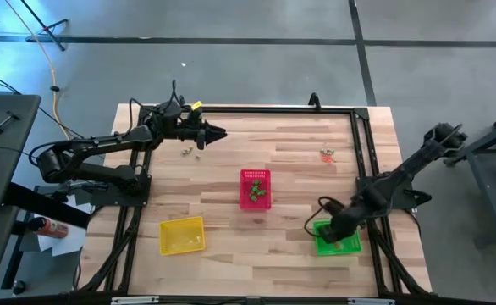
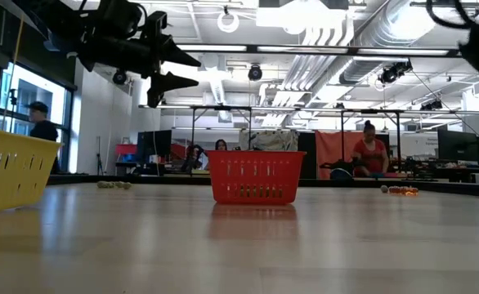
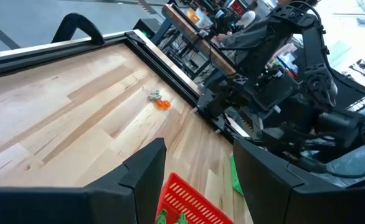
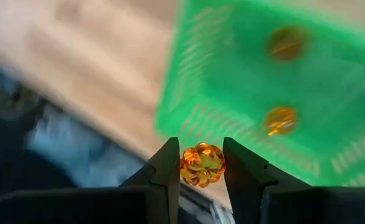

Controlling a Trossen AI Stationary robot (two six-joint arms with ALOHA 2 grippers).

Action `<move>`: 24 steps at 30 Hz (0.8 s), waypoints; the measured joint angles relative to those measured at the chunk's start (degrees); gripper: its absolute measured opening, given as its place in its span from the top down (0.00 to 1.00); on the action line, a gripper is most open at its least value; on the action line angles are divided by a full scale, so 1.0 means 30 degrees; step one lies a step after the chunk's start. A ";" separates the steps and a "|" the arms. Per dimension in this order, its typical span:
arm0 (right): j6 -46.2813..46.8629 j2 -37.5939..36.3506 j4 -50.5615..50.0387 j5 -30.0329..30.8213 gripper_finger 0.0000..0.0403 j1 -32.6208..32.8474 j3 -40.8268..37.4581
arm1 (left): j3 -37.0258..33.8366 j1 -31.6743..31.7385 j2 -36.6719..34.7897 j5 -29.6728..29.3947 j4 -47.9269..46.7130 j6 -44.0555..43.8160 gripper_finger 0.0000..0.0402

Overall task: Sort Halloween decoration
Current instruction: Put the orange pumpkin toy into the green bin

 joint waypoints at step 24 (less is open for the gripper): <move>0.3820 0.2626 -0.2130 -0.1179 0.69 0.0014 0.0036 | 0.0000 -0.0015 0.0000 0.0013 -0.0015 -0.0350 0.56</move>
